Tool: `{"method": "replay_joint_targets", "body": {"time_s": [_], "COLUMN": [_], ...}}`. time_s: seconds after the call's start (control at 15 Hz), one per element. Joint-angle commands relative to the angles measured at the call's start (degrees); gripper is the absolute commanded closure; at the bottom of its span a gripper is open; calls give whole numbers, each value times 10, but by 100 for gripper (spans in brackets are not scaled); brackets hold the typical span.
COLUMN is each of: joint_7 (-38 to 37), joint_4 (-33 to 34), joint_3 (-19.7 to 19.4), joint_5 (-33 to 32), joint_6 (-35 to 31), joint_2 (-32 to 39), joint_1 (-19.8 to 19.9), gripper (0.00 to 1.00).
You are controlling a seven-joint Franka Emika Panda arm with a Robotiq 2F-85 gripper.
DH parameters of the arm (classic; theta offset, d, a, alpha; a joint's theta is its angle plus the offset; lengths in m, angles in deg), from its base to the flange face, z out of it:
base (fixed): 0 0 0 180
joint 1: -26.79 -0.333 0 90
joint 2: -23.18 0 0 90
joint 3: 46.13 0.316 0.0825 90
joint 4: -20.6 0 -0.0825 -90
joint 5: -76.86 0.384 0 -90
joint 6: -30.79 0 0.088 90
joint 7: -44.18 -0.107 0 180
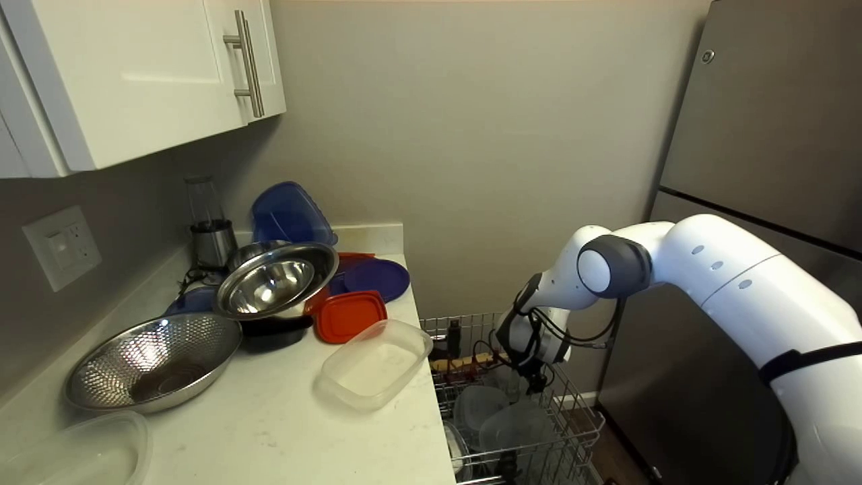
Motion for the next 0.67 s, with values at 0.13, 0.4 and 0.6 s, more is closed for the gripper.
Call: {"method": "replay_joint_targets", "body": {"time_s": [0.13, 0.4, 0.6], "joint_7": [4, 19, 28], "joint_4": [-22, -40, -38], "joint_3": [-4, 4, 20], "joint_5": [-9, -4, -2], "joint_6": [-78, -138, -171], "joint_2": [-25, -48, -55], "joint_1": [-4, 2, 17], "gripper": [0, 0, 0]}}
